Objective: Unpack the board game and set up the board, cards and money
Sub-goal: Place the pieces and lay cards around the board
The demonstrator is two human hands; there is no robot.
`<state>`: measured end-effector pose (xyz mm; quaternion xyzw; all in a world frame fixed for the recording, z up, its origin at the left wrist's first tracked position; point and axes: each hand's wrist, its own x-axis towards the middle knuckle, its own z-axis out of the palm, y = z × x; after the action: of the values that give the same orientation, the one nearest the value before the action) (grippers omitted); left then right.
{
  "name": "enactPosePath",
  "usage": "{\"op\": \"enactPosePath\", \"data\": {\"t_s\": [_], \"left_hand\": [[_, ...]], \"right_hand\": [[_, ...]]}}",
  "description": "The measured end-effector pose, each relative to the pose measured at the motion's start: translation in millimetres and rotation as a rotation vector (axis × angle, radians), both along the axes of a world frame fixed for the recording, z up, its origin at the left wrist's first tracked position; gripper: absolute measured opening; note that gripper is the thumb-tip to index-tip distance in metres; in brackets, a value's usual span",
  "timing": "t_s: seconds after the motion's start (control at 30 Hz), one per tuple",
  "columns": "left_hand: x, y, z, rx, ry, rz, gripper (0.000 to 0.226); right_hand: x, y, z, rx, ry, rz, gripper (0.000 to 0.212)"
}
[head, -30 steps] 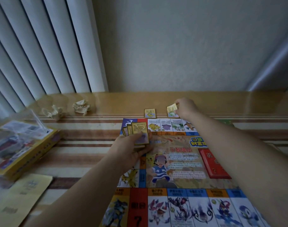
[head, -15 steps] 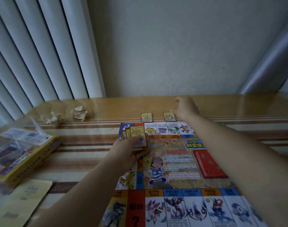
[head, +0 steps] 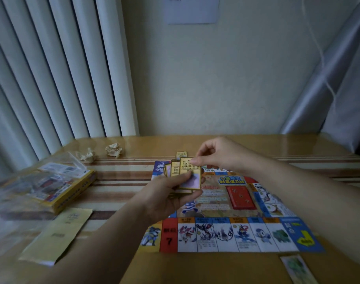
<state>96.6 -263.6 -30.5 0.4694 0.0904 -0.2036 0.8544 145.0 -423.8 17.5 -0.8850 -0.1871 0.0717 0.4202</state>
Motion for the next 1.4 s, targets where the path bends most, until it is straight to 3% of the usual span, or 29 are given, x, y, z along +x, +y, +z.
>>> {"op": "enactPosePath", "data": {"t_s": [0.13, 0.23, 0.33, 0.43, 0.57, 0.67, 0.83, 1.17, 1.4], "left_hand": [[-28.0, 2.3, 11.6, -0.121, -0.001, -0.053, 0.035], [-41.9, 3.4, 15.9, -0.171, -0.016, -0.044, 0.028], [-47.1, 3.2, 17.4, -0.071, -0.052, 0.033, 0.015], [-40.3, 9.2, 20.4, -0.039, -0.105, 0.053, 0.020], [-22.7, 20.5, 19.9, 0.096, -0.165, 0.168, 0.018], [-3.1, 26.7, 10.9, 0.248, -0.140, 0.268, 0.015], [38.4, 29.3, -17.2, 0.281, -0.050, 0.314, 0.027], [74.0, 38.2, -67.9, 0.116, 0.127, 0.320, 0.022], [74.4, 51.1, -71.1, -0.131, 0.148, 0.288, 0.041]], "right_hand": [[-24.4, -6.2, 5.9, -0.022, -0.003, -0.038, 0.021], [-36.6, -8.4, 8.4, -0.027, -0.020, -0.058, 0.021], [-42.6, -8.9, 13.1, 0.013, -0.076, -0.079, 0.016], [-34.3, -11.5, 21.8, 0.136, -0.156, -0.154, 0.009], [-1.4, -20.5, 26.6, 0.217, -0.225, -0.269, 0.020], [27.6, -20.9, 19.5, 0.155, -0.202, -0.301, 0.024], [88.6, -9.9, -10.0, -0.009, -0.202, -0.338, 0.017], [191.7, 19.1, -76.8, -0.143, -0.075, -0.368, 0.016], [213.9, 30.5, -99.8, -0.209, -0.017, -0.403, 0.022]]}}
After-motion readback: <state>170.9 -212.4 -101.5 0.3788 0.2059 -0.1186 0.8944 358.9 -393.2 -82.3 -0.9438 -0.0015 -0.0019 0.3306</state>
